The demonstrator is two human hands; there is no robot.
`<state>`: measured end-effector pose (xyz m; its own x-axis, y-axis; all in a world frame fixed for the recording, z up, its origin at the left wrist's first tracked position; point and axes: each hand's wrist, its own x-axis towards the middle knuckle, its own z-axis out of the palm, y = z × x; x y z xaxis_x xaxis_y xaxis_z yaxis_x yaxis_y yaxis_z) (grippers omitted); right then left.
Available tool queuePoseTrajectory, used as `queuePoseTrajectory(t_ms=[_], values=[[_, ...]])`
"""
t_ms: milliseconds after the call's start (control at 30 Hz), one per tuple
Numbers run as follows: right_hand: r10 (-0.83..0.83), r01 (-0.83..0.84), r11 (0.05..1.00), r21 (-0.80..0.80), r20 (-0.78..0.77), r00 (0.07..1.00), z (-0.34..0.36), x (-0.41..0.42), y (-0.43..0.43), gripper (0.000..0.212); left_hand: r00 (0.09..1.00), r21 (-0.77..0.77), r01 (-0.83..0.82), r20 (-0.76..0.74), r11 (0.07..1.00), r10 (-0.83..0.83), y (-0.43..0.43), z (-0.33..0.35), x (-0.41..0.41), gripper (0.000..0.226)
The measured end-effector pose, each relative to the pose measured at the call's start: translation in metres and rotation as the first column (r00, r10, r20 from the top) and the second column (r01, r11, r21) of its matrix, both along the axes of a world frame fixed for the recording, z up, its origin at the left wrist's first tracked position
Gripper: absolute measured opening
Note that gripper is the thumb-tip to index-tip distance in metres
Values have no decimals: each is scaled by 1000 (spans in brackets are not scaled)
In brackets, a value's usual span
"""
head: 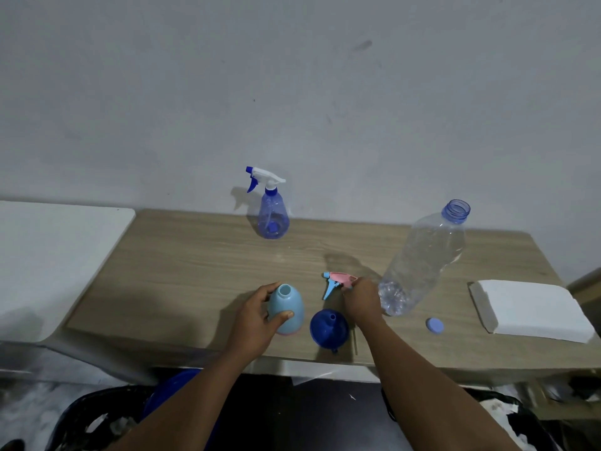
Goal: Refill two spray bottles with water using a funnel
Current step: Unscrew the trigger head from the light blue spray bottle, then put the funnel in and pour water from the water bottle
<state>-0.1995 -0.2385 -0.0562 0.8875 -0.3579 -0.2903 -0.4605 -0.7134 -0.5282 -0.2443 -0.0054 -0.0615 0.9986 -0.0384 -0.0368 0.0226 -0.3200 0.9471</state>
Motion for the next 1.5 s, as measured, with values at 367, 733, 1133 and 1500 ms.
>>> queuePoseTrajectory(t_ms=[367, 733, 1133, 1500], values=[[70, -109, 988, 110, 313, 947, 29, -63, 9, 36, 999, 8, 25, 33, 1000, -25, 1, 4, -1, 55], [252, -238, 953, -186, 57, 966, -14, -95, 23, 62, 999, 70, 20, 40, 997, -23, -1, 13, -5, 53], [-157, -125, 850, 512, 473, 867, 31, -92, 35, 52, 998, 73, 9, 55, 997, -13, -1, 12, -5, 54], [-180, -157, 716, 680, 398, 899, 64, -83, 57, 43, 999, 36, -3, 45, 999, 1, -1, 9, -4, 56]])
